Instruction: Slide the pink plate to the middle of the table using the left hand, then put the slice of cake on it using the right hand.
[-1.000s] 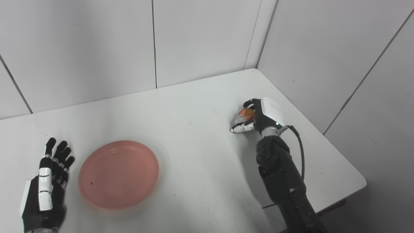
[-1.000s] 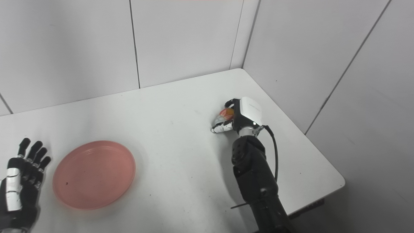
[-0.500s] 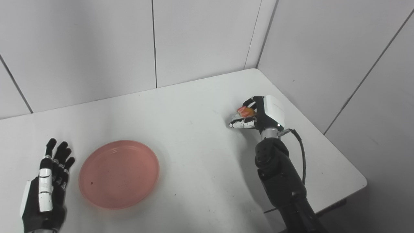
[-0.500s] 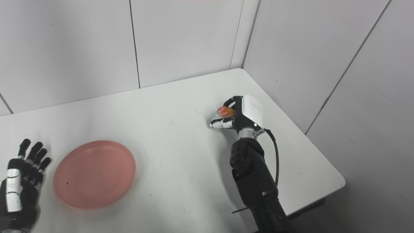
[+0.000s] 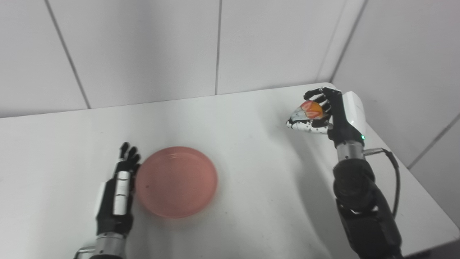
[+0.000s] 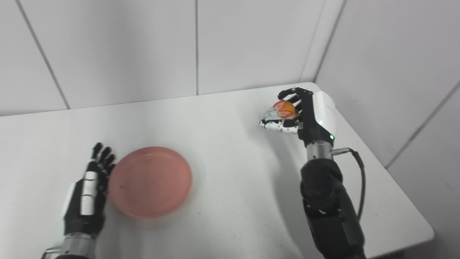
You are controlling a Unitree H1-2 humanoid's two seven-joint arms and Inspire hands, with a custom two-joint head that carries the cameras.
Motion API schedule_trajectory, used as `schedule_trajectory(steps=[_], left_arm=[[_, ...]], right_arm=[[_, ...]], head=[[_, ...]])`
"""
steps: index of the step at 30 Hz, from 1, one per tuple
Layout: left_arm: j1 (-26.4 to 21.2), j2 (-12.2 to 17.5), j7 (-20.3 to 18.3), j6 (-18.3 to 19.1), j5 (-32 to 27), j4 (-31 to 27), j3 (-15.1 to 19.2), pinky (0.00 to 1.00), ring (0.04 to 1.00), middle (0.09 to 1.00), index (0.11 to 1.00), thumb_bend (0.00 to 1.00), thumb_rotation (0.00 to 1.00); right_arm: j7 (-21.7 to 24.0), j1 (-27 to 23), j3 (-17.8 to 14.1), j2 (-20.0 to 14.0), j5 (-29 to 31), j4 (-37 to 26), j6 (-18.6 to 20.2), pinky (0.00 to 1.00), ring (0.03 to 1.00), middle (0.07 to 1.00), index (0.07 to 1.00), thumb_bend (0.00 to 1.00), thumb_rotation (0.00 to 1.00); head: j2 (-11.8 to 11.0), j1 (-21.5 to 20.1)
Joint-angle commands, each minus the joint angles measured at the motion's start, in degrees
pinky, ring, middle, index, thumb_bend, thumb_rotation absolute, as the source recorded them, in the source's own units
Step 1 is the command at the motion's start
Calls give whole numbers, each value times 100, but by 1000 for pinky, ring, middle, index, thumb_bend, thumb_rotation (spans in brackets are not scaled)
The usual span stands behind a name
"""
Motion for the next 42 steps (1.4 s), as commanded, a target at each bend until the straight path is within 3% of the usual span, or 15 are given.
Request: schedule_trajectory(steps=[1, 5, 8, 19, 21, 24, 28, 32, 37, 42], left_arm=[[74, -56, 96, -283, 104, 105, -28, 1000, 996, 996, 1000, 603, 958], [61, -110, 172, -235, 164, 110, -62, 1000, 1000, 998, 1000, 611, 969], [61, -157, 273, -272, 267, 99, -74, 1000, 996, 995, 1000, 587, 983], [7, -326, 591, -340, 446, 172, -74, 1000, 996, 987, 982, 549, 1000], [-3, -349, 625, -323, 462, 184, -81, 1000, 995, 984, 981, 555, 1000], [-8, -392, 718, -273, 514, 150, -88, 1000, 989, 979, 979, 557, 1000], [-40, -376, 771, -414, 566, 230, -92, 1000, 987, 977, 983, 545, 1000], [-43, -373, 855, -336, 705, 192, -101, 1000, 987, 974, 977, 563, 1000], [-42, -394, 900, -295, 804, 181, -107, 1000, 989, 979, 982, 583, 1000], [-23, -401, 901, -245, 850, 157, -134, 995, 985, 977, 982, 594, 1000]], right_arm=[[146, -45, 153, -84, 106, -383, -408, 176, 239, 468, 484, 526, 0], [423, -70, 450, 26, 250, -684, -421, 176, 242, 401, 508, 517, 0], [598, -124, 687, 116, 366, -786, -549, 176, 242, 397, 504, 516, 0], [1265, -445, 1798, 592, -60, -938, -412, 242, 308, 418, 491, 521, 0], [1307, -475, 1925, 646, -136, -808, -478, 241, 307, 412, 492, 521, 0], [1183, -488, 2077, 722, -45, -306, -1019, 257, 317, 412, 493, 521, 0], [1051, -514, 2250, 860, -108, 276, -1439, 289, 372, 454, 512, 515, 0], [998, -574, 2363, 932, -270, 643, -1644, 317, 396, 479, 517, 513, 0], [969, -647, 2477, 965, -549, 1007, -1712, 258, 375, 467, 523, 511, 0], [981, -711, 2564, 970, -677, 1331, -1772, 310, 404, 495, 514, 512, 0]], head=[[28, 162], [58, 394], [79, 497], [135, 857], [166, 871], [181, 845], [197, 850], [209, 837], [237, 859], [264, 892]])
